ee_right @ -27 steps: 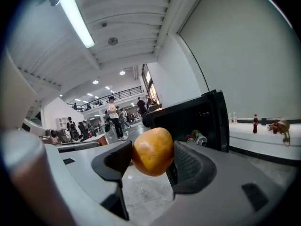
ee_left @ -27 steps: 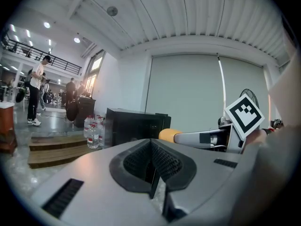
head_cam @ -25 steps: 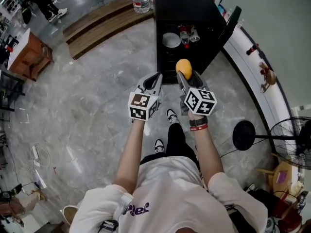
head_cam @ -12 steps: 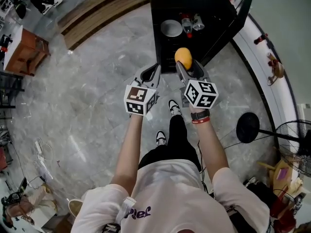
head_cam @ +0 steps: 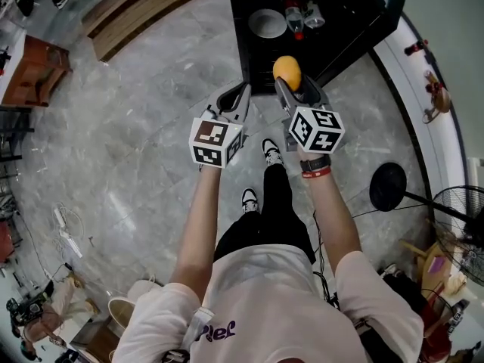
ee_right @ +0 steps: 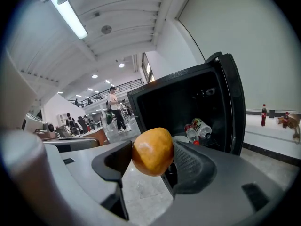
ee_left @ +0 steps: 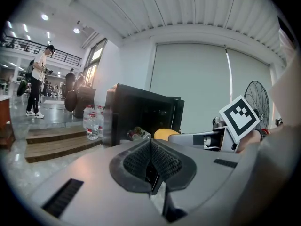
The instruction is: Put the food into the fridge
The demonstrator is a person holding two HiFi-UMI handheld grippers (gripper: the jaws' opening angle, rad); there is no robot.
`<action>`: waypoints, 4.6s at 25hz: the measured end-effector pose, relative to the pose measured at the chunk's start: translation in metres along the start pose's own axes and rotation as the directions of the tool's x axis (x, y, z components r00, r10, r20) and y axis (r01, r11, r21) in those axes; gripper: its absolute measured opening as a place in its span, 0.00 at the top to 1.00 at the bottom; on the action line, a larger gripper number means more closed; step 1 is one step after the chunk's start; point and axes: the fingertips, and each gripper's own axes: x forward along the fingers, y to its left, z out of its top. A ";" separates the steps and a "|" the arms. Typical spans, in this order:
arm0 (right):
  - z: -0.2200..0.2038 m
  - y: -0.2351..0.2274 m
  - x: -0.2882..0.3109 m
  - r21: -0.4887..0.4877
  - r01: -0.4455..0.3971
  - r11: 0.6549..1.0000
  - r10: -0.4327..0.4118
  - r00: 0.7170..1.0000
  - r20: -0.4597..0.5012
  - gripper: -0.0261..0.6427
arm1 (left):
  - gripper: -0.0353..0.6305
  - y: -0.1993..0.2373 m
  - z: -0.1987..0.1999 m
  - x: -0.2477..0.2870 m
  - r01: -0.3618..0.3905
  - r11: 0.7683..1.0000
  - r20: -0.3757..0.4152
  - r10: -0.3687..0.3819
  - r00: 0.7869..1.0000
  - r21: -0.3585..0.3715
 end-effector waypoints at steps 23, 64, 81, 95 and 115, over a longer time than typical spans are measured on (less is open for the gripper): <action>-0.048 -0.048 0.084 -0.046 -0.007 0.999 0.005 0.999 -0.047 0.52 | 0.92 0.027 -0.052 0.063 0.000 0.999 -0.032 -0.001 0.999 -0.036; -0.055 -0.096 0.241 -0.198 0.002 0.980 -0.017 0.997 -0.074 0.52 | 0.92 0.050 -0.089 0.101 0.015 0.997 -0.076 -0.021 0.997 -0.071; -0.048 -0.125 0.301 -0.231 0.047 0.972 -0.058 0.998 -0.040 0.52 | 0.92 0.052 -0.112 0.114 0.035 0.997 -0.112 -0.043 0.993 -0.074; -0.052 -0.132 0.340 -0.245 0.051 0.968 -0.067 0.996 -0.058 0.52 | 0.92 0.058 -0.121 0.113 0.034 0.995 -0.126 -0.045 0.991 -0.090; -0.057 -0.133 0.329 -0.284 0.032 0.958 -0.072 0.989 -0.131 0.51 | 0.92 0.062 -0.112 0.106 0.011 0.995 -0.120 -0.023 0.993 -0.100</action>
